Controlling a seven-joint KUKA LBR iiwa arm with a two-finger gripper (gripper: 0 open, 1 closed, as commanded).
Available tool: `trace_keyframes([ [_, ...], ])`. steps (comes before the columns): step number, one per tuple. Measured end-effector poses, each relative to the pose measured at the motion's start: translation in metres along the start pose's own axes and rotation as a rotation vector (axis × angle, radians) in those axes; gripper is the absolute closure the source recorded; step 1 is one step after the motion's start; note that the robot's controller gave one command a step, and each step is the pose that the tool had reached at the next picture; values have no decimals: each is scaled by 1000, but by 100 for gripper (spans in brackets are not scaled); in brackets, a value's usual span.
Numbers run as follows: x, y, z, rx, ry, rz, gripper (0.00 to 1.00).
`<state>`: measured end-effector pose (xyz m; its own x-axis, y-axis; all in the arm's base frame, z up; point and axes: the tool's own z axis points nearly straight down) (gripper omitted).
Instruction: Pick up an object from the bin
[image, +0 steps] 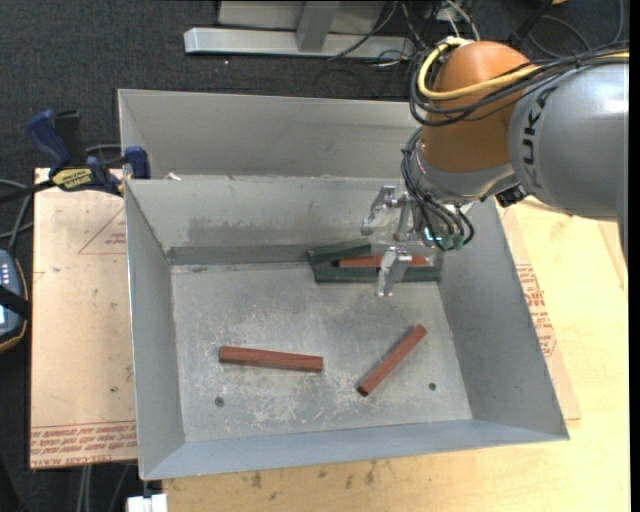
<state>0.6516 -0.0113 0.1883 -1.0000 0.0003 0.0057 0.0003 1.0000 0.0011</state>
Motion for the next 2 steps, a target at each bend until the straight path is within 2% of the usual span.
trace_keyframes([
  [1,-2,0,-5,0,-8,0,0],
  [2,28,-26,57,2,-12,-319,0],
])
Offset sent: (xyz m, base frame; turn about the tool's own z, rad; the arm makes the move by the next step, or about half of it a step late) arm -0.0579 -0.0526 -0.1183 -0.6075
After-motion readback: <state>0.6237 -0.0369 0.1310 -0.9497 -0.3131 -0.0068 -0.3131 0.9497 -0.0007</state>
